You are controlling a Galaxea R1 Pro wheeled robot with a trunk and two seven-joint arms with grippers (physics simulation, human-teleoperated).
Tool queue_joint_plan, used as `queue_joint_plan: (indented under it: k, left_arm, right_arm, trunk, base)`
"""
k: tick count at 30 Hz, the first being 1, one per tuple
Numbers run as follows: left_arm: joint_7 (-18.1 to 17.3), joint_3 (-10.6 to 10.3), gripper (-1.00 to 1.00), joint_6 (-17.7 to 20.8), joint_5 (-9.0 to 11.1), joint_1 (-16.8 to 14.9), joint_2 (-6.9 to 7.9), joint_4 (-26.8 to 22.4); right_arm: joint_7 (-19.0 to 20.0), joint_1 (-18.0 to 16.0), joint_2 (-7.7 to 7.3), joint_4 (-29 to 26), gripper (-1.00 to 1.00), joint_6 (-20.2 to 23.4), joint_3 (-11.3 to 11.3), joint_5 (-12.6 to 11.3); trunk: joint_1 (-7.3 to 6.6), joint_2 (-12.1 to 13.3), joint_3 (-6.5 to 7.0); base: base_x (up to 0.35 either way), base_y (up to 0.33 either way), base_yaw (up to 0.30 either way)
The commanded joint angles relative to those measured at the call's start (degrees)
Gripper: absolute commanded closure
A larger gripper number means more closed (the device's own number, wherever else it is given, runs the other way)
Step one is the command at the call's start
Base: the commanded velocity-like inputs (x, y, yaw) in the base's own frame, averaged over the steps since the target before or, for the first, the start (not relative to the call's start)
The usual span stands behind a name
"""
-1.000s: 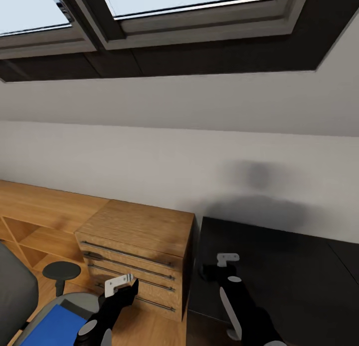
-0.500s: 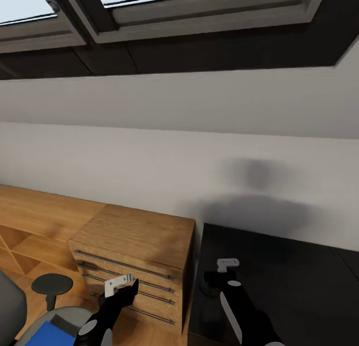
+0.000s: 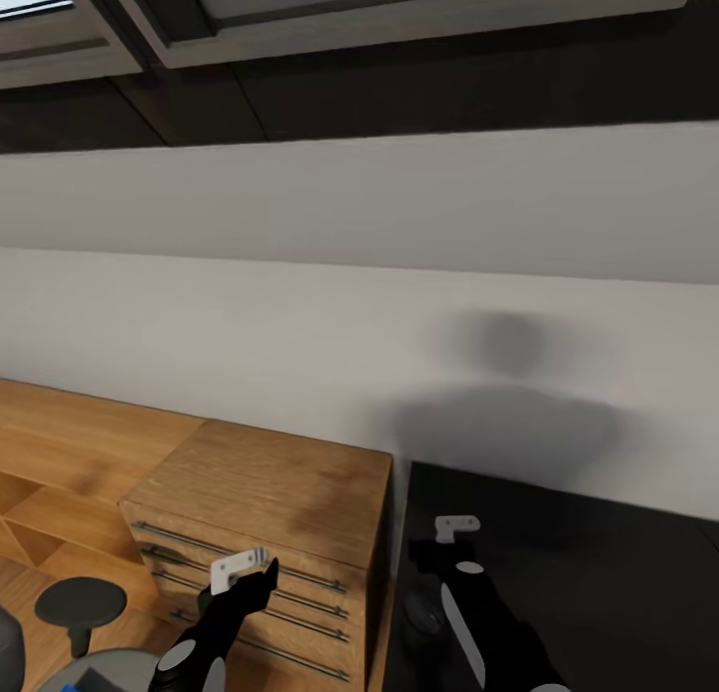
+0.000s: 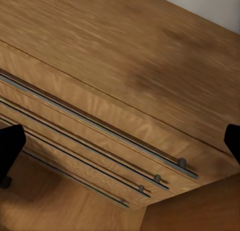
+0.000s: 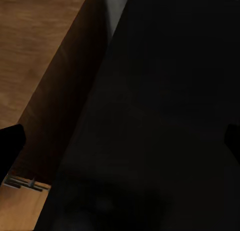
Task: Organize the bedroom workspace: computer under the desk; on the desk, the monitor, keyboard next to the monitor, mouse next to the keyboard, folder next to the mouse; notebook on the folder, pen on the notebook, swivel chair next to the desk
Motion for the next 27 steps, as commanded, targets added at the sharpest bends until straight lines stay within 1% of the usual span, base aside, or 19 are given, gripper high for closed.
queue_joint_plan:
  k: [1,6,9,16,27]
  left_arm:
    - [0.24,0.02,-1.00,0.31,0.61,-0.04,-0.04,-0.09]
    - [0.24,0.02,-1.00,0.31,0.68,-0.04,-0.05,-0.30]
    - [0.27,0.00,-1.00,0.26,0.75,-0.04,-0.05,-0.38]
    - [0.34,-0.05,-1.00,0.23,0.80,-0.04,-0.11,-0.55]
    - [0.40,-0.07,-1.00,0.22,0.81,-0.04,-0.14,-0.58]
  right_arm:
    - [-0.30,-0.04,-0.04,-0.04,-1.00,0.12,0.16,0.10]
    - [0.80,-0.04,-0.07,0.23,-1.00,-0.35,0.23,0.10]
    - [3.00,-0.04,-0.13,1.32,-1.00,-0.39,0.13,0.18]
    - [6.23,-0.08,-0.30,3.38,-1.00,0.05,-0.06,0.33]
    - [6.78,-0.12,-0.27,3.89,-1.00,0.83,-0.10,0.28]
  trunk:
    - [0.03,-0.10,-0.11]
    - [0.03,-0.10,-0.11]
    - [0.03,-0.10,-0.11]
    - [1.57,-2.90,-1.37]
    - [3.98,-7.31,-3.34]
  base:
    - [0.050,0.000,0.000]
    - [0.018,0.000,0.000]
    - [0.005,0.000,0.000]
    - [0.001,0.000,0.000]
    - [0.000,0.000,0.000]
